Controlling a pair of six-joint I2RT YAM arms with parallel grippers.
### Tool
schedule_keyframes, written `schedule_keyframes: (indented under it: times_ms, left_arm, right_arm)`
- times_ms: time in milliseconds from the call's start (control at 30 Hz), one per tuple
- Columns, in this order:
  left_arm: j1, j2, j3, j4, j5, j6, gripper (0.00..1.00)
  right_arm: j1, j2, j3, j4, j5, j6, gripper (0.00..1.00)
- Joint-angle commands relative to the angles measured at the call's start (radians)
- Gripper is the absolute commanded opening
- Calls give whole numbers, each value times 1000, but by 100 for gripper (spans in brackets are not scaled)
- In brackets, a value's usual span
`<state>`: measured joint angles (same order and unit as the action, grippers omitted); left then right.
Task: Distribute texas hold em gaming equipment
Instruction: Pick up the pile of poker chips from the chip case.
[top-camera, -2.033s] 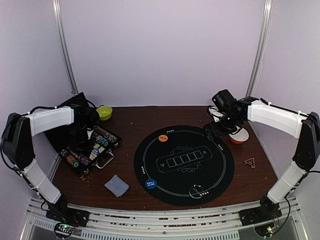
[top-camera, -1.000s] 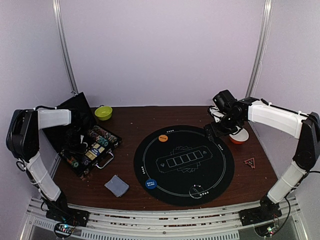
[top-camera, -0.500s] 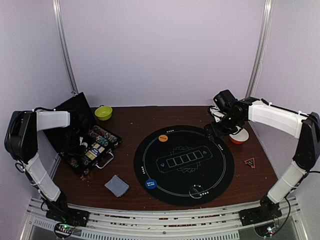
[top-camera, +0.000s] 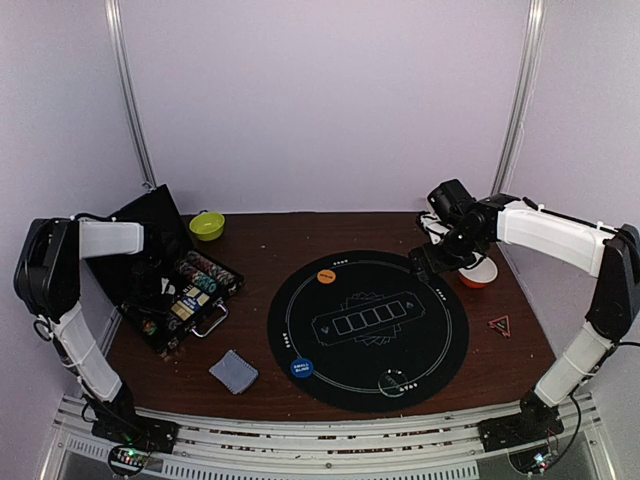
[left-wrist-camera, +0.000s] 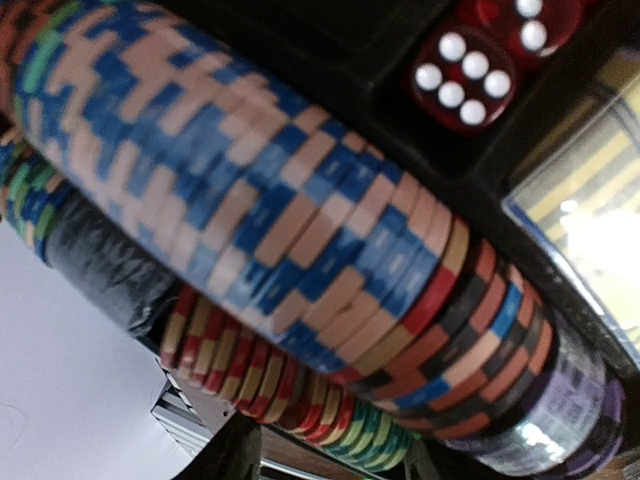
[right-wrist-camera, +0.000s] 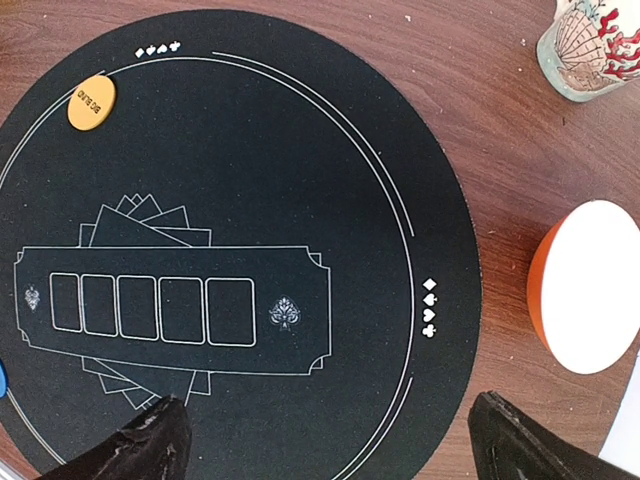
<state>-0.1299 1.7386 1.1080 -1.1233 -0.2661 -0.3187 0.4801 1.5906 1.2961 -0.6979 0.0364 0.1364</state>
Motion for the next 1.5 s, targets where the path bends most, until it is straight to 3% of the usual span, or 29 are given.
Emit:
schedule_keyframes:
  times_ms: [0,300,600,667,900,1133,1333,1467]
  left_arm:
    - [7,58,34,109,46,43,51]
    - [11,43,91,136,47,105,55]
    - [23,28,83,199,115,161,50]
    - [32,25,78,215,140,164,45]
    - [34,27,50,218,208,187,39]
    - [35,85,68,194,-30,148,44]
    - [35,111,64,227,-29,160,44]
    - [36,102,62,237,18,170,32]
  right_arm:
    - [-10,-15,4,-11,2,-6,100]
    - [-15,-23,-5,-5,1,-3,100]
    - [-20,-24,-4,-8,4,-3,100]
    - [-20,-24,-4,-12,5,-4,100]
    - [-23,-27,-2,-12,9,-5,100]
    - [-24,-24,2,-15,-1,-6,100]
    - [-26,-24,-1,-14,1,-4,100]
    - [-29,-20,1,-16,2,-4,100]
